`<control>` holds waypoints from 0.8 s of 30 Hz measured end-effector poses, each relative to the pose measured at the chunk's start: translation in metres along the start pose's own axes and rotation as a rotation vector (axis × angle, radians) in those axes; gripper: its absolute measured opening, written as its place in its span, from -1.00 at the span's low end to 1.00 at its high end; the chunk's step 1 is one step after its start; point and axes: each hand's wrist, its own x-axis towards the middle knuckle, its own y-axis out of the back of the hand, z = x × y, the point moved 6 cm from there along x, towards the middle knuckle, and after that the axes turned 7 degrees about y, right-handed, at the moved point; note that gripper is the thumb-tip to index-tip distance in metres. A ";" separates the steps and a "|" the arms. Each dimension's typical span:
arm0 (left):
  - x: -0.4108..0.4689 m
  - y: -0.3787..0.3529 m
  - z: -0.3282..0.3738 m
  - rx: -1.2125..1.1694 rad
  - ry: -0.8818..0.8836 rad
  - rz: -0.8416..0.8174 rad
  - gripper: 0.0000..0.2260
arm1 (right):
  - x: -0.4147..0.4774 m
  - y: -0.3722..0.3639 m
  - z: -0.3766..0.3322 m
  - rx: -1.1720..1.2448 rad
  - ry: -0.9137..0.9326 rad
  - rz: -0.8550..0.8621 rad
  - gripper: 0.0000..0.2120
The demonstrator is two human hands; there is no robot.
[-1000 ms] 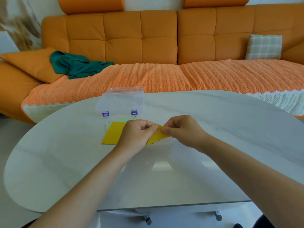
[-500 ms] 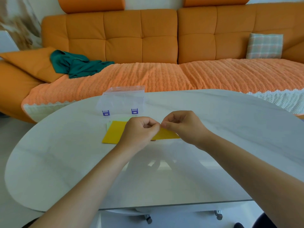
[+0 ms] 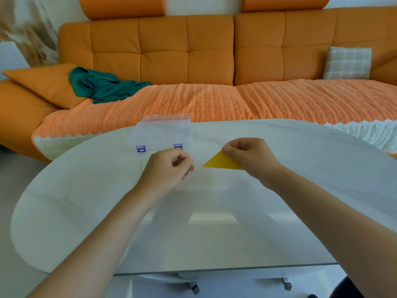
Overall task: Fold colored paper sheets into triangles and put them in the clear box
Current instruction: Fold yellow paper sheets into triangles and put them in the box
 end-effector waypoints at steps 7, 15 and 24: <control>0.003 -0.017 0.016 0.004 -0.050 -0.124 -0.91 | -0.002 -0.029 -0.006 0.097 0.055 -0.060 -0.94; 0.026 0.017 0.002 0.169 -0.087 -0.034 -0.91 | 0.007 -0.039 0.003 -0.089 0.029 -0.060 -0.94; 0.088 0.077 -0.055 0.651 -0.049 0.159 -0.61 | 0.095 -0.073 -0.030 -0.168 0.112 0.052 -0.92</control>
